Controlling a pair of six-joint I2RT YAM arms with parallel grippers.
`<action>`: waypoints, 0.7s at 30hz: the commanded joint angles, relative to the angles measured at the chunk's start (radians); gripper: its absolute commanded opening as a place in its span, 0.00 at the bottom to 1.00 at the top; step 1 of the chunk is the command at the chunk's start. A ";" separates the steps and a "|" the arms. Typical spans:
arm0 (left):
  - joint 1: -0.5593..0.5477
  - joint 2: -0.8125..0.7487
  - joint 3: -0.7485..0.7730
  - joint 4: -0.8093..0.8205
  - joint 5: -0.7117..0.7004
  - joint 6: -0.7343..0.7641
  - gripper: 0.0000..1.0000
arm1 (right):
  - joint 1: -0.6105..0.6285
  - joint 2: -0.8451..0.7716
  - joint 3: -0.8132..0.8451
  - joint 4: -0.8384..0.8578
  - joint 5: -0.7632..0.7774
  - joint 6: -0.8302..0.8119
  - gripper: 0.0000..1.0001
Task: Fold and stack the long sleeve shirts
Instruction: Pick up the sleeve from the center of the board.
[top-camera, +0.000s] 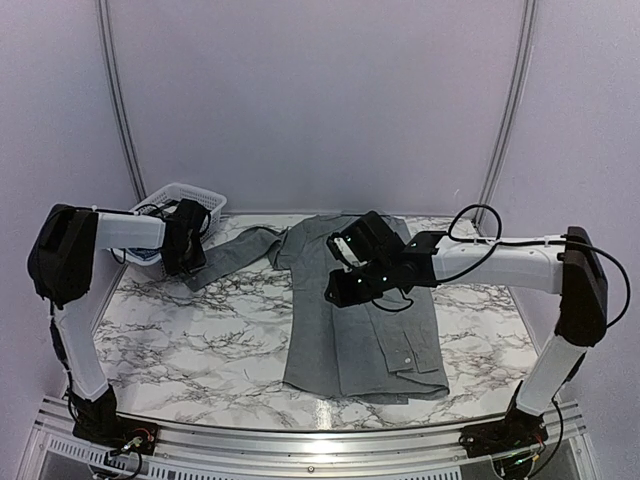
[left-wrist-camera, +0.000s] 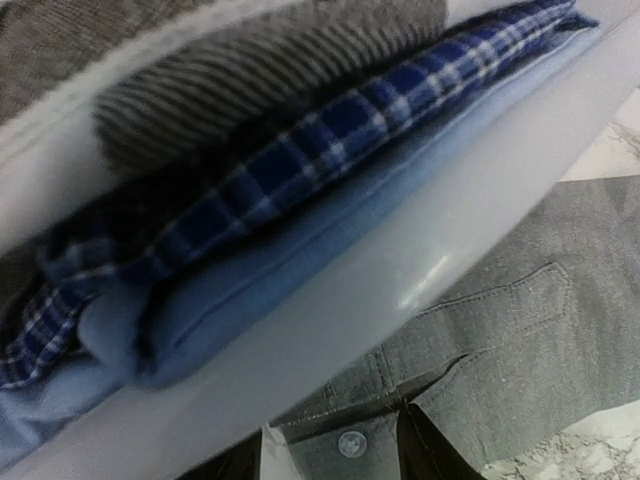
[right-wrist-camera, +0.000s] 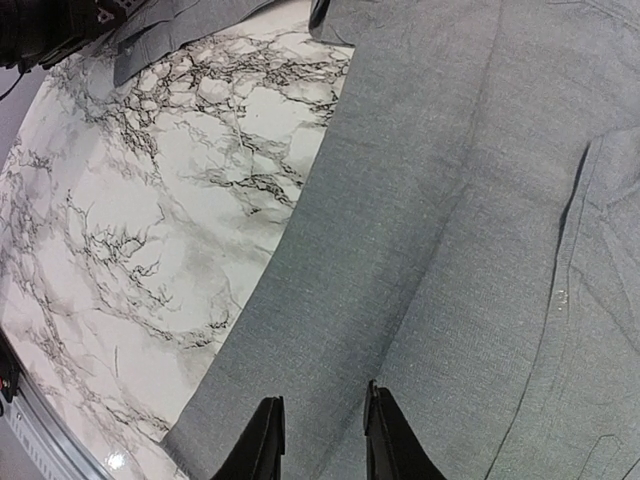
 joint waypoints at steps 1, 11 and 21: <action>0.008 0.070 0.045 -0.030 0.016 0.024 0.48 | 0.006 0.011 0.039 -0.018 0.021 -0.012 0.24; 0.002 0.118 0.019 -0.020 0.079 -0.008 0.48 | 0.005 0.011 0.020 -0.013 0.029 -0.015 0.24; -0.047 0.059 -0.062 0.003 0.046 -0.041 0.47 | 0.006 0.014 0.019 -0.017 0.048 -0.021 0.24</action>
